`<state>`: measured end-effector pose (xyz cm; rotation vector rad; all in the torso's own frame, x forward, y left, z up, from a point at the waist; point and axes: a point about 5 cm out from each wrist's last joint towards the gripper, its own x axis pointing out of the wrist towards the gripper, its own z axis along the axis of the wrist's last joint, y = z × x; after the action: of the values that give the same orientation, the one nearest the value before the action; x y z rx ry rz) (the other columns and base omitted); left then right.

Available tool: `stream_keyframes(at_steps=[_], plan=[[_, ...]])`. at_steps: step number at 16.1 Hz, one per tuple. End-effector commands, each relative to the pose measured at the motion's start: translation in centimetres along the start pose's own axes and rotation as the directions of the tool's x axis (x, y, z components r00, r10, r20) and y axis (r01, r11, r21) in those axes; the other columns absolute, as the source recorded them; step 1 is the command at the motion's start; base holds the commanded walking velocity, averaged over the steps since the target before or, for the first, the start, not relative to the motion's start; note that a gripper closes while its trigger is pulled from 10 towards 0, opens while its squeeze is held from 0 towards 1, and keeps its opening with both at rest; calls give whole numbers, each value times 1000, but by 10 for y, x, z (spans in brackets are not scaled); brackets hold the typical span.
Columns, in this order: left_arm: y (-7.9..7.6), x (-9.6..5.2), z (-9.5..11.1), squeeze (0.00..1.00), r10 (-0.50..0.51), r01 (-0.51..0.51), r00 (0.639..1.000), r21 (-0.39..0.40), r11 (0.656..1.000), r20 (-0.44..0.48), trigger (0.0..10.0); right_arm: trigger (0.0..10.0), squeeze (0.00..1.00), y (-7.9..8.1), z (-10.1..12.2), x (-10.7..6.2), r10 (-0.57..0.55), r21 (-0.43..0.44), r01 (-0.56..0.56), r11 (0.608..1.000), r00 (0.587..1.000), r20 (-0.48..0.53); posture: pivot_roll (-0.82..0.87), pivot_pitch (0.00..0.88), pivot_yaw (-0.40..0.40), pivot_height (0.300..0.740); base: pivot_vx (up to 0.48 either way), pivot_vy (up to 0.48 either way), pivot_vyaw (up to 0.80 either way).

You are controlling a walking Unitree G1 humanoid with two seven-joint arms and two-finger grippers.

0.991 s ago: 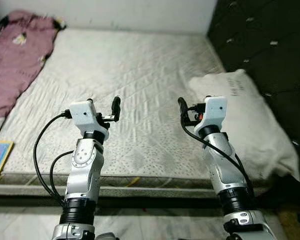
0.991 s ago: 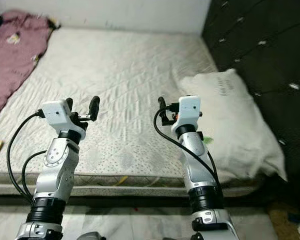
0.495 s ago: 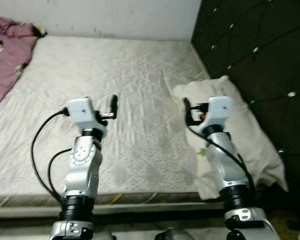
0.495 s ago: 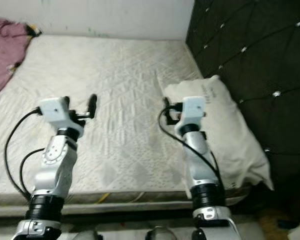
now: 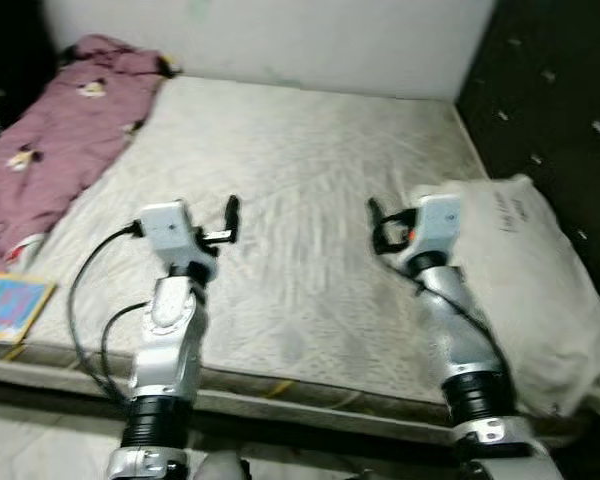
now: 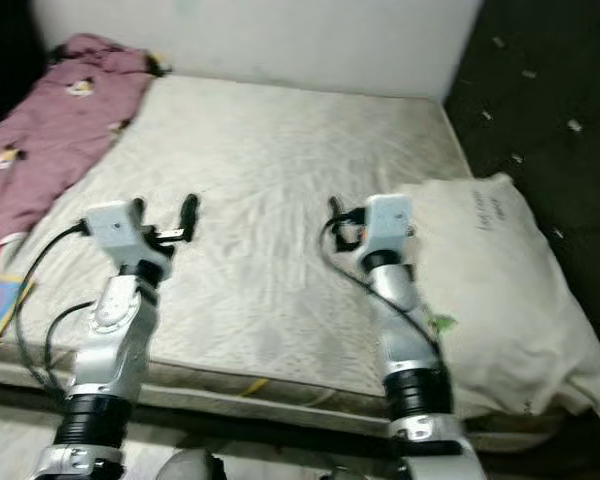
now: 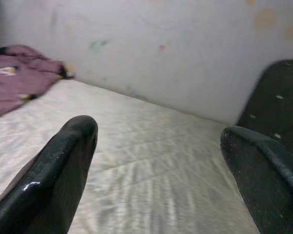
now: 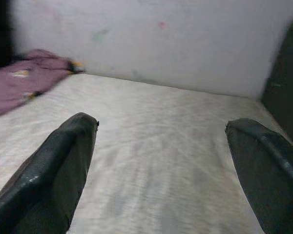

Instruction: Clean up the room

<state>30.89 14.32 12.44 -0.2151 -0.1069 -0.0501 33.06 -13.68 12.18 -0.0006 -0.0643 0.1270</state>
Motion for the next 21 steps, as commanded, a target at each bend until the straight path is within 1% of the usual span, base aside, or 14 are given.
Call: stream_keyframes(at_steps=[1, 19, 21], plan=[[-4, 1, -1, 0, -15, 15, 1000, 1, 1000, -10, 10000, 10000, 0, -6, 0, 0, -9, -15, 9, 1000, 1000, 0, -13, 0, -25, 740, 0, 480, 0], [-3, 2, 0, 0, 6, -6, 1000, -10, 1000, -8, 10000, 10000, 0, -3, -2, 2, 22, -18, -23, 1000, 1000, -22, -18, 2, -28, 740, 0, 480, 0], [-3, 2, 1, 0, 10, -10, 1000, -11, 1000, 1, 10000, 10000, 0, -3, -2, 2, 24, -18, -24, 1000, 999, -22, -18, 2, -28, 740, 0, 0, 0]])
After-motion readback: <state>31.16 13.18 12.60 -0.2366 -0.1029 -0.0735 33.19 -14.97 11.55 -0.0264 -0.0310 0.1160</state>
